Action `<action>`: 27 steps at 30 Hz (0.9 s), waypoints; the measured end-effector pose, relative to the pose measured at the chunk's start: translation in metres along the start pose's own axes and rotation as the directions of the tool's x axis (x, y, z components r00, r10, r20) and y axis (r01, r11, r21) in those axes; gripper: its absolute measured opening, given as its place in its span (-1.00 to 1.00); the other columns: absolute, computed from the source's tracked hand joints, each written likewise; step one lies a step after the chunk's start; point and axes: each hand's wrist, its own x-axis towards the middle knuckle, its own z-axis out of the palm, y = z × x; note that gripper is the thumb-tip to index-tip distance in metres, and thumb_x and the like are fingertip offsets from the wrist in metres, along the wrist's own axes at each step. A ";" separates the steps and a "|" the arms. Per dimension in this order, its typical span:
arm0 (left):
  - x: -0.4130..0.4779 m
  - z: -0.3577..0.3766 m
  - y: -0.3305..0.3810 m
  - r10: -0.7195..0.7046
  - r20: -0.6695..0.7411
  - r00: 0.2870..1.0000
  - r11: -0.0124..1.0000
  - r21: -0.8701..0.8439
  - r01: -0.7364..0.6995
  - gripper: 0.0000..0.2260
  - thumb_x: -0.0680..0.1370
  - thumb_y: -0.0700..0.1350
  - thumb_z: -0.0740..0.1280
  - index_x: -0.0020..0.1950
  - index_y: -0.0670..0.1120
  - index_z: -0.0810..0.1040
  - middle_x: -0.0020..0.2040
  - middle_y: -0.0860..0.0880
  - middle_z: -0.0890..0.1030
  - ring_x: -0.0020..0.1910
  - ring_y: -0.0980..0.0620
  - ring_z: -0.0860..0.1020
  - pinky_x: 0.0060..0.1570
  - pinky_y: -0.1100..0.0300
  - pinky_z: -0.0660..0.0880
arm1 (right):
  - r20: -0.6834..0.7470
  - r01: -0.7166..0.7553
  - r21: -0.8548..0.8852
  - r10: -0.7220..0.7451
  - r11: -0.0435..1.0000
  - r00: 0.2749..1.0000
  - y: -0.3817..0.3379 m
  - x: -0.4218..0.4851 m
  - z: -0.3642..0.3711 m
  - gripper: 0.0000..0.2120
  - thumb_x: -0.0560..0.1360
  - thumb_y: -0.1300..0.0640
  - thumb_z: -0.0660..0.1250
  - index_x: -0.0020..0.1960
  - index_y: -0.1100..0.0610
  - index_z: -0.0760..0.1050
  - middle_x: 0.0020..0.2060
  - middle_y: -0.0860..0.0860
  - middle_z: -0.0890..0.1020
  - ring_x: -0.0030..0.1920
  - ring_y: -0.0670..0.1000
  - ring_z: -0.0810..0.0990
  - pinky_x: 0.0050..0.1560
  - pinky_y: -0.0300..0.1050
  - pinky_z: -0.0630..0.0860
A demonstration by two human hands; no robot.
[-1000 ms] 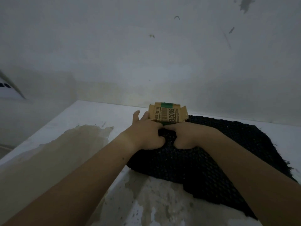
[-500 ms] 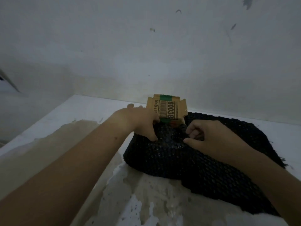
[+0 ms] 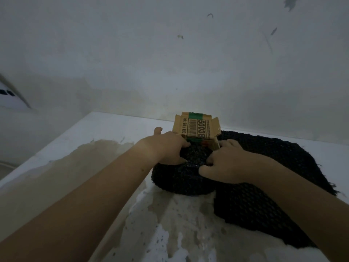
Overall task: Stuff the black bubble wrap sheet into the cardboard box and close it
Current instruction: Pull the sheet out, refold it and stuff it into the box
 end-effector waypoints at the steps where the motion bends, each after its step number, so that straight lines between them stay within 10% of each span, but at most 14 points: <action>1: 0.000 0.000 0.000 -0.003 -0.004 1.000 1.000 0.002 0.003 -0.44 0.58 0.18 0.26 0.56 0.14 0.22 0.47 -0.01 0.37 0.48 -0.04 0.24 0.44 -0.18 -0.12 | 0.025 0.003 0.018 -0.004 1.000 1.000 0.001 -0.002 -0.003 -0.40 0.42 -0.43 -0.04 -0.02 -0.06 0.58 0.33 0.16 0.41 0.46 0.17 0.11 0.47 0.13 -0.10; 7: 0.000 0.004 -0.001 -0.017 -0.040 0.999 0.999 -0.044 0.015 -0.47 0.58 0.18 0.26 0.54 0.13 0.26 0.43 0.00 0.42 0.46 -0.02 0.28 0.43 -0.15 -0.10 | -0.422 0.110 -0.130 -0.155 0.985 0.893 0.008 -0.028 -0.005 -0.63 0.31 -0.35 0.31 -0.06 -0.12 0.54 -0.14 -0.07 0.52 0.11 0.08 0.41 0.14 -0.01 0.32; 15: -0.003 0.011 -0.002 -0.015 -0.089 0.996 0.996 -0.088 0.007 -0.47 0.58 0.17 0.26 0.53 0.12 0.28 0.42 0.04 0.44 0.43 0.00 0.33 0.42 -0.13 -0.09 | -0.193 0.092 -0.079 -0.105 0.993 0.976 -0.001 -0.016 -0.008 -0.53 0.36 -0.29 0.34 0.15 -0.04 0.55 0.13 0.01 0.56 0.36 0.16 0.27 0.37 0.06 0.17; 19: 0.000 0.015 -0.005 -0.013 -0.128 0.992 0.994 -0.113 -0.002 -0.47 0.56 0.19 0.29 0.51 0.13 0.33 0.38 0.05 0.48 0.41 0.01 0.35 0.41 -0.13 -0.07 | -0.417 0.176 -0.089 -0.197 0.980 0.887 0.012 -0.023 -0.009 -0.63 0.33 -0.25 0.39 0.09 -0.17 0.54 -0.01 -0.10 0.57 0.16 0.02 0.42 0.14 -0.07 0.43; 23: -0.008 0.014 -0.007 0.004 -0.251 0.968 0.985 -0.167 -0.047 -0.54 0.53 0.21 0.33 0.40 0.13 0.45 0.29 0.10 0.55 0.29 0.05 0.45 0.38 -0.05 0.08 | -0.342 0.249 0.022 -0.227 0.968 0.912 0.017 -0.020 -0.006 -0.79 0.47 -0.04 0.37 0.11 -0.15 0.56 0.02 -0.12 0.59 0.11 -0.06 0.46 0.12 -0.06 0.47; 27: -0.035 0.020 -0.011 -0.029 -0.503 0.864 0.914 -0.363 -0.181 -0.70 0.55 0.23 0.27 0.13 0.06 0.47 0.03 0.12 0.56 -0.11 0.30 0.49 -0.04 0.15 0.32 | -0.396 0.310 0.257 -0.193 0.915 0.898 0.026 -0.014 -0.008 -0.92 0.51 0.04 0.37 -0.04 -0.13 0.59 -0.12 -0.20 0.65 -0.11 -0.25 0.57 -0.12 -0.35 0.46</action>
